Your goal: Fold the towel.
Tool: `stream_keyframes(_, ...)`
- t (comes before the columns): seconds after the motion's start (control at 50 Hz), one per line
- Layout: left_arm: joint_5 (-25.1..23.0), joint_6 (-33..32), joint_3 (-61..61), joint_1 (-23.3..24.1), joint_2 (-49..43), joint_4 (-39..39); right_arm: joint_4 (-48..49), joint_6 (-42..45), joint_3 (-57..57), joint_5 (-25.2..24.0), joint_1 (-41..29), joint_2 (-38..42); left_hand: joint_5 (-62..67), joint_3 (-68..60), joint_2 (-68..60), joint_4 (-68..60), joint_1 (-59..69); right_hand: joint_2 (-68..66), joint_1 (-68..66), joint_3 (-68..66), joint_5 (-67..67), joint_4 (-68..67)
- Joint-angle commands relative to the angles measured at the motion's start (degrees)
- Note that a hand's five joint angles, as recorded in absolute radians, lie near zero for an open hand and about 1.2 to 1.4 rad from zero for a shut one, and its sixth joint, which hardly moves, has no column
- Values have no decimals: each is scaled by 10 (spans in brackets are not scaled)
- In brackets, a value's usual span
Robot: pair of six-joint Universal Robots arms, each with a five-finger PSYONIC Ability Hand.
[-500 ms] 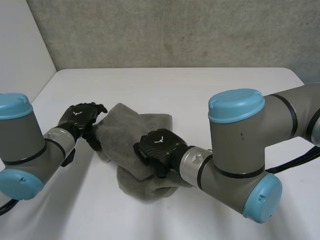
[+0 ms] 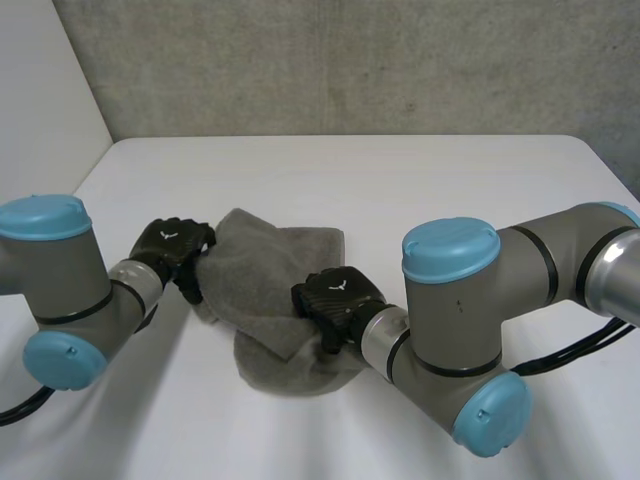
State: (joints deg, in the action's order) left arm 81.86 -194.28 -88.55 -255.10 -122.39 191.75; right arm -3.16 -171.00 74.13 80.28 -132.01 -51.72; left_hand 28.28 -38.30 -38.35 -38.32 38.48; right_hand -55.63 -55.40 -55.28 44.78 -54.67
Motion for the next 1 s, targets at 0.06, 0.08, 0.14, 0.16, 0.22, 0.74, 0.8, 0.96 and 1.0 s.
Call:
stream_keyframes(0.06,1,3,3,11,10,-6,0,5,2,-2,8,-22,346,-346,-345,-346,344,-244,-246,-247,252,-253)
stream_keyframes(0.08,1,3,3,11,10,-6,0,5,2,-2,8,-22,347,-347,-346,-346,345,-244,-246,-247,252,-253)
stream_keyframes(0.14,1,4,-1,29,35,-11,-1,5,4,-7,10,-57,417,-417,-417,-417,415,-244,-246,-247,252,-253)
stream_keyframes(0.16,1,2,-7,40,54,-16,-2,5,3,-10,11,-72,417,-417,-417,-417,415,-244,-246,-247,252,-253)
stream_keyframes(0.22,1,0,-18,61,98,-37,-9,8,-1,-16,28,-109,417,-417,-417,-417,415,-244,-246,-247,252,-253)
stream_keyframes(0.74,-3,-1,-55,109,382,-188,-265,194,-78,-136,239,-297,417,-417,-417,-417,415,-244,-246,-247,252,-253)
stream_keyframes(0.8,-6,-1,-34,110,319,-190,-260,195,-77,-148,239,-260,417,-417,-417,-417,415,-244,-246,-247,252,-253)
stream_keyframes(0.96,-6,-1,74,115,125,-190,-258,198,-135,-139,230,-124,417,-417,-417,-417,415,-244,-246,-247,252,-253)
stream_keyframes(1.0,-6,0,107,120,87,-192,-257,197,-160,-138,229,-92,417,-417,-417,-417,415,-244,-246,-247,252,-253)
